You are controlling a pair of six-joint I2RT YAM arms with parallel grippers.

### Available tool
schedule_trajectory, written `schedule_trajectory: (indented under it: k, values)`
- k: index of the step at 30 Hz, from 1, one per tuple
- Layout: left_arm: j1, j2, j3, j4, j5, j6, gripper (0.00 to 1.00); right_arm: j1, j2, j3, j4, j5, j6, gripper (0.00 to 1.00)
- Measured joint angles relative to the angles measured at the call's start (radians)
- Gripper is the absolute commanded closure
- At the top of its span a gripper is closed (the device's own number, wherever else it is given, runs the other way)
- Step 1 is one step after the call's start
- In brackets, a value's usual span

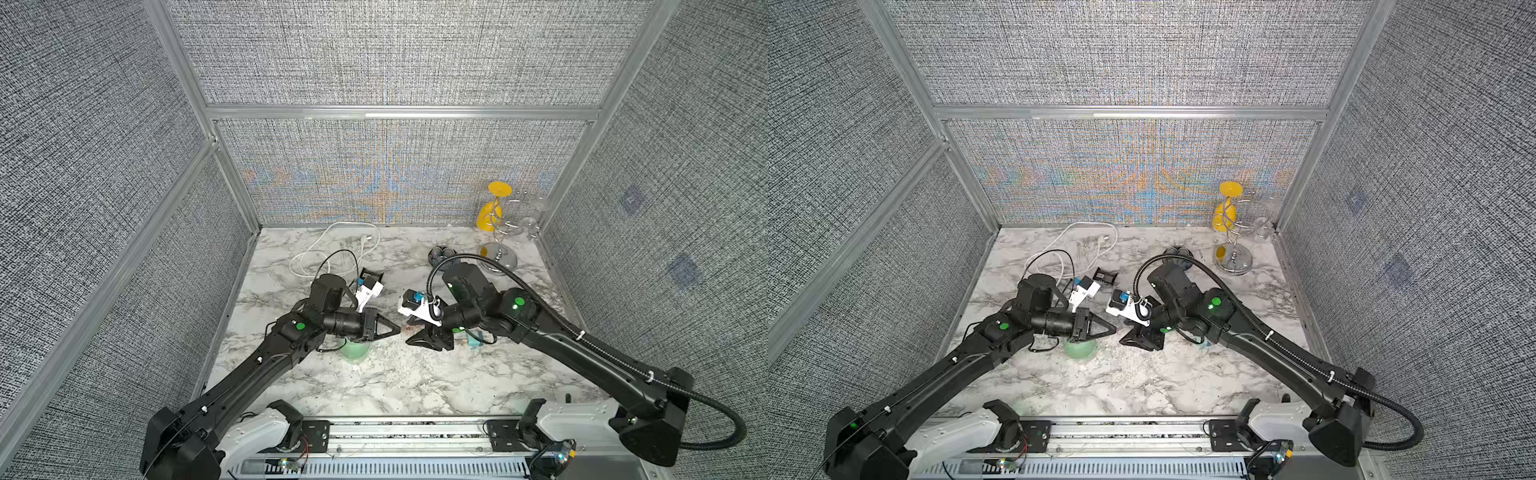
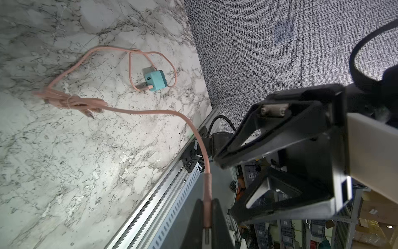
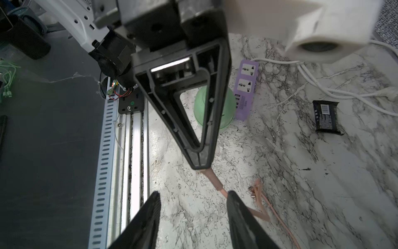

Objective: Charge the cordless meat grinders
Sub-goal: Pick up the charging cable from the center of the board.

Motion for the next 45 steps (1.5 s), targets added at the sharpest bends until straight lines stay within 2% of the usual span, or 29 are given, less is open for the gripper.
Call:
schedule_trajectory:
  k: [11, 16, 20, 33, 45]
  values:
    - [0.0, 0.031, 0.006, -0.005, 0.056, 0.02, 1.0, 0.04, 0.025, 0.029, -0.005, 0.104, -0.12, 0.46]
    - [0.0, 0.024, 0.007, -0.006, 0.069, 0.021, 1.0, 0.042, 0.069, 0.065, -0.016, 0.121, -0.161, 0.54]
    - [0.0, 0.024, 0.009, -0.007, 0.07, 0.021, 1.0, 0.047, 0.091, 0.088, -0.036, 0.114, -0.18, 0.65]
    - [0.0, 0.029, 0.012, -0.024, 0.078, 0.025, 1.0, 0.052, 0.064, 0.059, -0.062, 0.138, -0.185, 0.73]
    - [0.001, 0.036, 0.012, -0.026, 0.079, 0.025, 1.0, 0.059, 0.094, 0.078, -0.067, 0.141, -0.186, 0.87]
